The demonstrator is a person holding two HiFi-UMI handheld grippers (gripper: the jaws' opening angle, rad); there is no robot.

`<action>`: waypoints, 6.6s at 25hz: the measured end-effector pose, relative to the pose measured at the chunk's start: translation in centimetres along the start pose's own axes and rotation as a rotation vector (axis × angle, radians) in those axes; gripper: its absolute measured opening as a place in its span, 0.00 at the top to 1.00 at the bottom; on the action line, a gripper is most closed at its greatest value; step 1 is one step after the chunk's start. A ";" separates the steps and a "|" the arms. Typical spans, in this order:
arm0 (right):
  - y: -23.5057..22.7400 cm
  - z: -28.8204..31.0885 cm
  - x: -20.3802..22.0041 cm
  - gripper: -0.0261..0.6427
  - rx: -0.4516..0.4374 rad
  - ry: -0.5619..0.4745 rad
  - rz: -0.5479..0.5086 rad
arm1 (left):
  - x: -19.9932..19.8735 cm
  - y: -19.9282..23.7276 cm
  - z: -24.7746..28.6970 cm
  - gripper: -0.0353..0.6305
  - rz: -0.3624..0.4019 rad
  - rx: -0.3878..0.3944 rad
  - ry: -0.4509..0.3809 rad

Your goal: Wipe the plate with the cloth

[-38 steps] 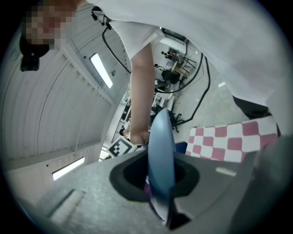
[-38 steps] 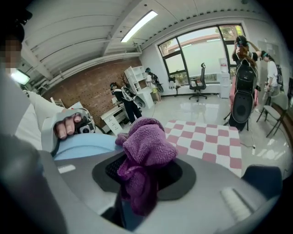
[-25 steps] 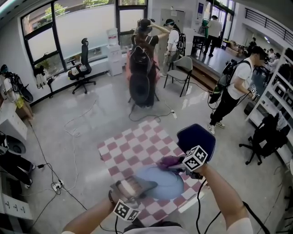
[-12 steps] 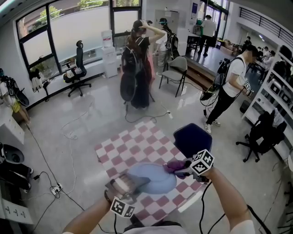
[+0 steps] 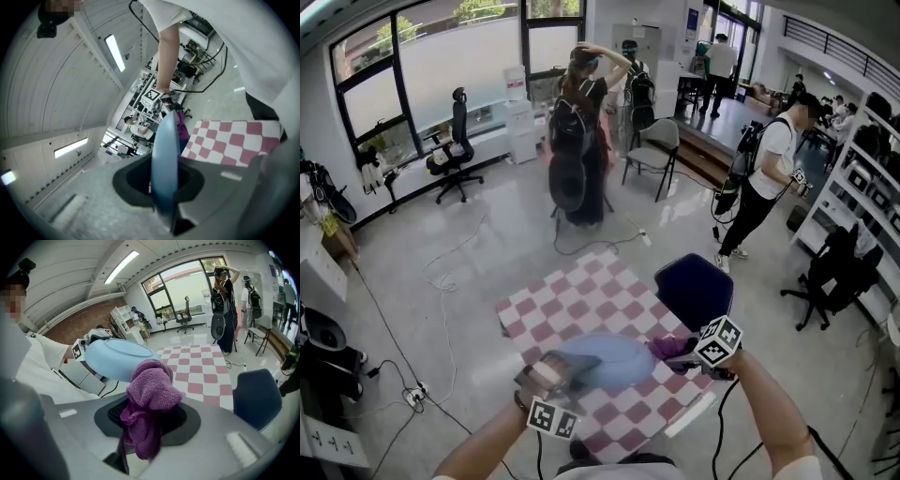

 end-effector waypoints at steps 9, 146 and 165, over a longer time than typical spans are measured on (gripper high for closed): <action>3.0 1.0 2.7 0.74 0.069 0.045 0.024 | 3.3 -0.5 -1.0 0.89 -0.238 0.017 -0.031; 14.7 -1.8 14.0 0.74 0.489 -0.266 0.172 | 3.7 -16.1 -8.7 0.88 -1.843 0.282 -0.459; 13.7 -1.9 14.1 0.74 0.494 -0.263 0.164 | 4.0 -15.7 -7.8 0.88 -1.839 0.292 -0.461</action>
Point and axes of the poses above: the fingertips, and each gripper's own axes: z forward along the fingers, y to its left, x out of its underside, the point moved 5 cm from there along -z, backward along the fingers, and after that the axes turned 15 degrees about x, right-handed, at the moved point
